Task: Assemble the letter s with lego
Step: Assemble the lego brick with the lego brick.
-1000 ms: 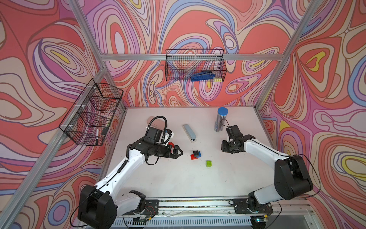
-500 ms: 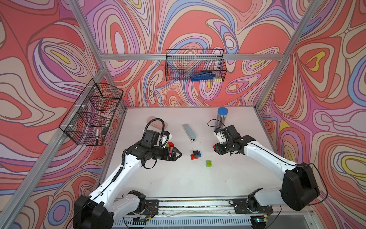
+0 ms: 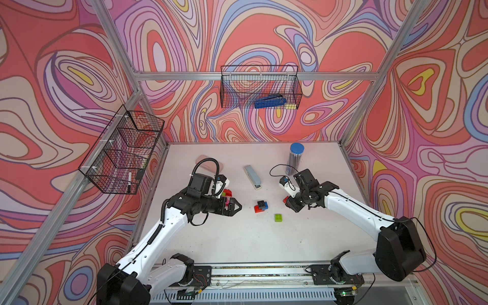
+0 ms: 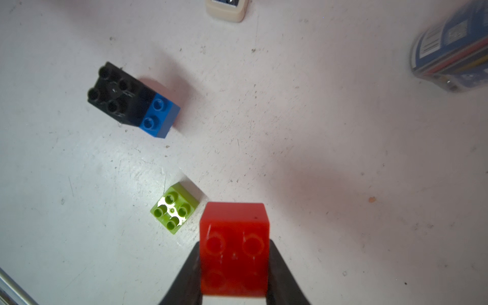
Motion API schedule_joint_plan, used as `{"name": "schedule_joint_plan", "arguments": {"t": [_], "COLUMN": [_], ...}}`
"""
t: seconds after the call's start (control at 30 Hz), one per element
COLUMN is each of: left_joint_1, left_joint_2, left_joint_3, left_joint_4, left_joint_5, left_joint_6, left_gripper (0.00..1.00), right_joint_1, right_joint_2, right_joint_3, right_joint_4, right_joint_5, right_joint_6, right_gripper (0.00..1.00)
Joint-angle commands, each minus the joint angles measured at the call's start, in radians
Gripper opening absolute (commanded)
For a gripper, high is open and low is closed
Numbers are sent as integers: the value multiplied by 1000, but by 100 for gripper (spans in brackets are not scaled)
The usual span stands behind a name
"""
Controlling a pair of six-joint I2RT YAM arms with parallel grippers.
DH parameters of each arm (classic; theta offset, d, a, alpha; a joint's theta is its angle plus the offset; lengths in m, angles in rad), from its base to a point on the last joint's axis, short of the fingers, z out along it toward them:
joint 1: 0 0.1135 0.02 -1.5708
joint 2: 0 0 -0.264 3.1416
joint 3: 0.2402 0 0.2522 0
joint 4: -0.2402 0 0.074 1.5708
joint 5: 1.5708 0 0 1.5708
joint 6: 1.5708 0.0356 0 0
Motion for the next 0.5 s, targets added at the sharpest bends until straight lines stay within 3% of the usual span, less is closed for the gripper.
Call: {"name": "schedule_joint_plan", "arguments": {"t": [0.0,0.27,0.47], "left_joint_1": [2,3,3], "left_joint_2": [3,42,64], "left_joint_3": [-7,-5,-1], "left_joint_4": [-14,16,22], "left_joint_5": [7,24,27], "left_joint_6": [31,33,36], "left_gripper": [100,100,100], "right_joint_1": [8,7,7], "right_joint_2": [-30,-4,-15], "right_joint_3": [-15,20,-33], "right_joint_4": [-46,-127,-60], "right_joint_5": [-30,-183,-150], "right_joint_6": [-106,-174,-180], "right_gripper": [25,23,22]}}
